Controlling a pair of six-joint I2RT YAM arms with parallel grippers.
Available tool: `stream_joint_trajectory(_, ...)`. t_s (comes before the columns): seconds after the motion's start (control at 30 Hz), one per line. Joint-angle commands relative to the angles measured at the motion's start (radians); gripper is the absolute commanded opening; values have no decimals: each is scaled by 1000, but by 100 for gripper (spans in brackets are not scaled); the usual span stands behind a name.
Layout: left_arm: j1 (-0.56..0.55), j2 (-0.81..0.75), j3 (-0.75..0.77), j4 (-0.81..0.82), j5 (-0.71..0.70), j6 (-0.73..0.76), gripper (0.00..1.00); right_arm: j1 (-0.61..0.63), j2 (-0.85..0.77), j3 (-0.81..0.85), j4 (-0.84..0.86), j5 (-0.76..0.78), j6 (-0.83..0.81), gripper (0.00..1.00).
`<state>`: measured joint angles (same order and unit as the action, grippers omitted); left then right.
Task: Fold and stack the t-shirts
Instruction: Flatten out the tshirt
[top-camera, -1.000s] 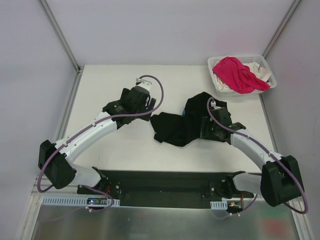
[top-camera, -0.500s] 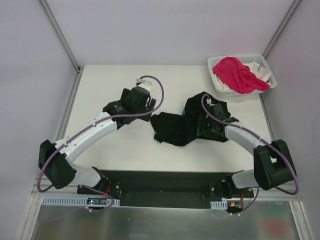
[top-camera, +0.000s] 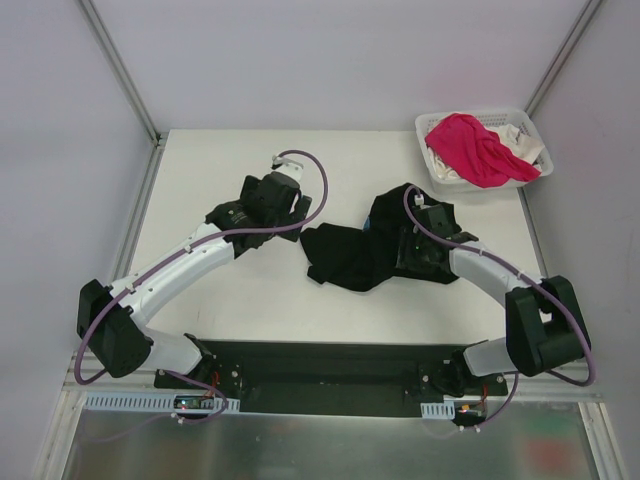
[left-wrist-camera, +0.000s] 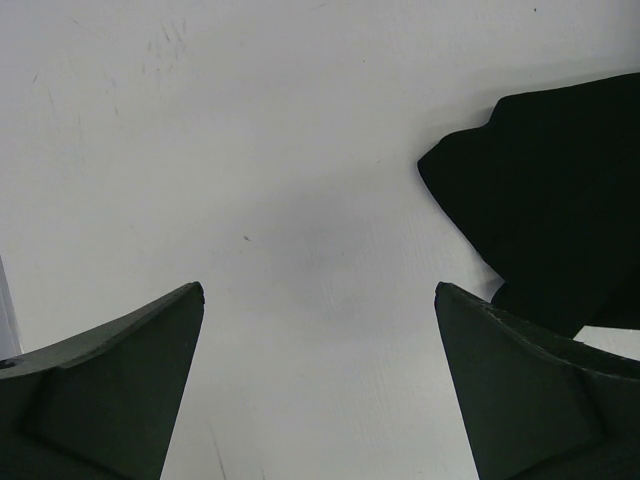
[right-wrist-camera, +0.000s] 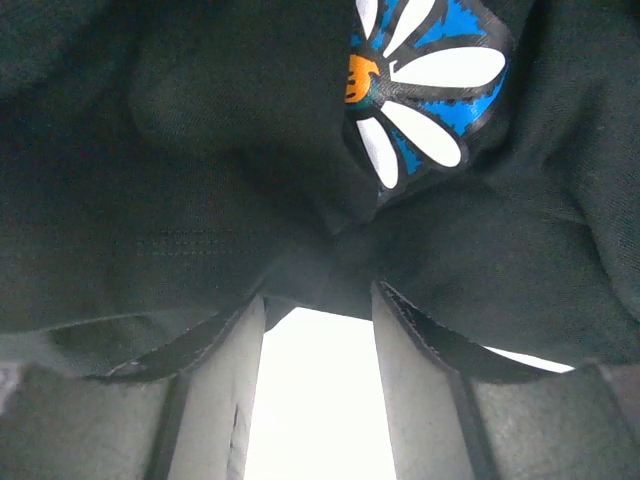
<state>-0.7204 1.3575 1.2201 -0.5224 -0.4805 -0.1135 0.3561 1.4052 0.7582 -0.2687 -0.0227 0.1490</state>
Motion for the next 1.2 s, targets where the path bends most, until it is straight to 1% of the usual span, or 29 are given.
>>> stream_joint_trajectory(0.0,-8,6,36,-10,-24,17,99,-12,8,33,31,15,-2,47)
stream_joint_trajectory(0.3,-7,5,33,-10,-23,14,99,-20,23,32,42,10,8,36)
stream_joint_trajectory(0.33,-8,2,33,-10,-23,14,99,-20,21,30,43,12,11,33)
stream_joint_trajectory(0.5,-8,-4,32,-11,-21,12,99,-20,38,30,52,4,14,30)
stream_joint_trajectory(0.6,-7,-8,32,-11,-23,14,99,-20,44,33,54,-2,15,27)
stream_joint_trajectory(0.67,-7,-8,33,-11,-23,12,99,-20,44,33,54,0,14,22)
stream_joint_trajectory(0.8,-8,-5,33,-11,-23,11,99,-20,41,35,54,0,15,16)
stream_joint_trajectory(0.87,-8,-1,30,-11,-20,9,99,-20,41,33,54,-2,17,9)
stream_joint_trajectory(0.9,-8,-3,30,-11,-17,6,99,-19,40,33,52,-3,15,8)
stream_joint_trajectory(0.93,-8,-1,27,-11,-15,5,99,-20,34,33,54,-2,14,3)
stream_joint_trajectory(0.97,-8,0,24,-13,-10,0,99,-20,31,33,52,0,15,1)
stream_joint_trajectory(1.17,-11,-1,7,-11,-6,-9,99,-20,-18,36,31,15,9,1)
